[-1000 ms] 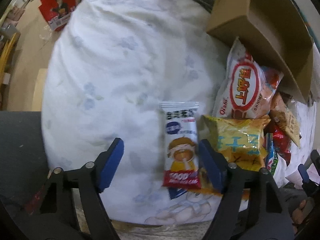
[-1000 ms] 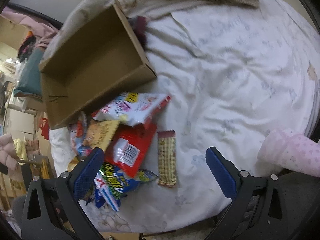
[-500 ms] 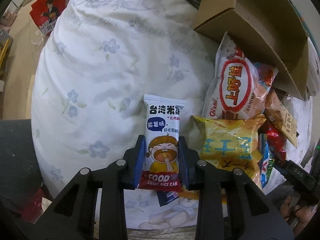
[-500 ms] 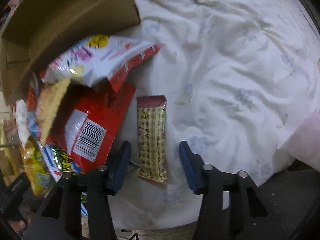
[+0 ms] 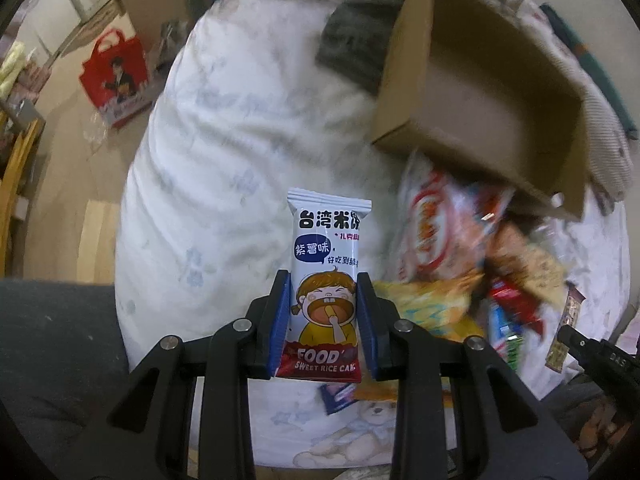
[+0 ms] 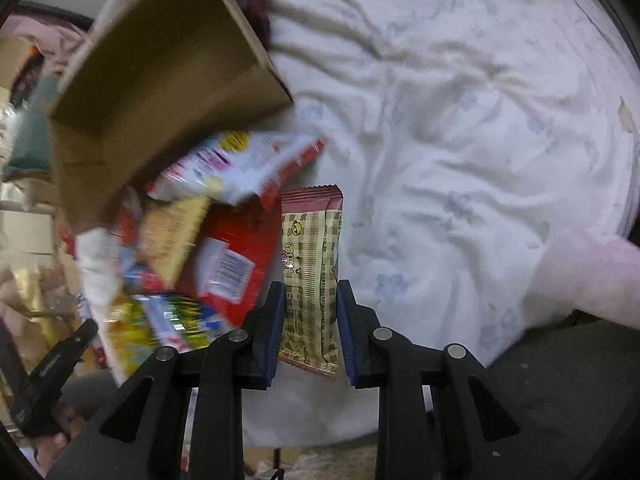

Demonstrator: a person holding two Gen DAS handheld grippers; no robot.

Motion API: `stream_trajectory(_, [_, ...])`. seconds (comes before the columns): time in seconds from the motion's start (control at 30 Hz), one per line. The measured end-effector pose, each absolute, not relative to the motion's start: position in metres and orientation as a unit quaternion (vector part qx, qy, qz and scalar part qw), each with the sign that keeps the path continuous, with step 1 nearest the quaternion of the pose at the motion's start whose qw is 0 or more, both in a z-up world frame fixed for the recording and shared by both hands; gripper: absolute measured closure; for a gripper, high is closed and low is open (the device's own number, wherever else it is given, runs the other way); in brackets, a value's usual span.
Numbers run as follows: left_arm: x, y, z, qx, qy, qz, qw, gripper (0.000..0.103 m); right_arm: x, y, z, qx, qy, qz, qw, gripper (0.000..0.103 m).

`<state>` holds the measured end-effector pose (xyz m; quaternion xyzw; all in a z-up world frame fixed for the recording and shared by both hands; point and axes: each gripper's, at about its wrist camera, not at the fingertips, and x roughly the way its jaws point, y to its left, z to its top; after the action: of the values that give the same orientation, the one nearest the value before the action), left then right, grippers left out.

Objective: Organize snacks
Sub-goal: 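Carry both bars into the box and open both tools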

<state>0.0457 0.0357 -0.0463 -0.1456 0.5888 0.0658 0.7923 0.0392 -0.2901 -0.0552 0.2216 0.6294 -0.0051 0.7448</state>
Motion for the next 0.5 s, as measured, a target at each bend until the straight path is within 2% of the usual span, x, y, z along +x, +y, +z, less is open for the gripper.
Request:
stream_trajectory(0.27, [0.084, 0.012, 0.007, -0.117, 0.545, 0.033, 0.83, 0.075, 0.069, -0.284, 0.014, 0.192, 0.566, 0.048, 0.8, 0.076])
stream_trajectory(0.5, [0.13, -0.011, 0.024, -0.08, 0.521, 0.01, 0.85, 0.075, 0.113, -0.252, 0.025, 0.181, 0.527, 0.103, 0.824, 0.076])
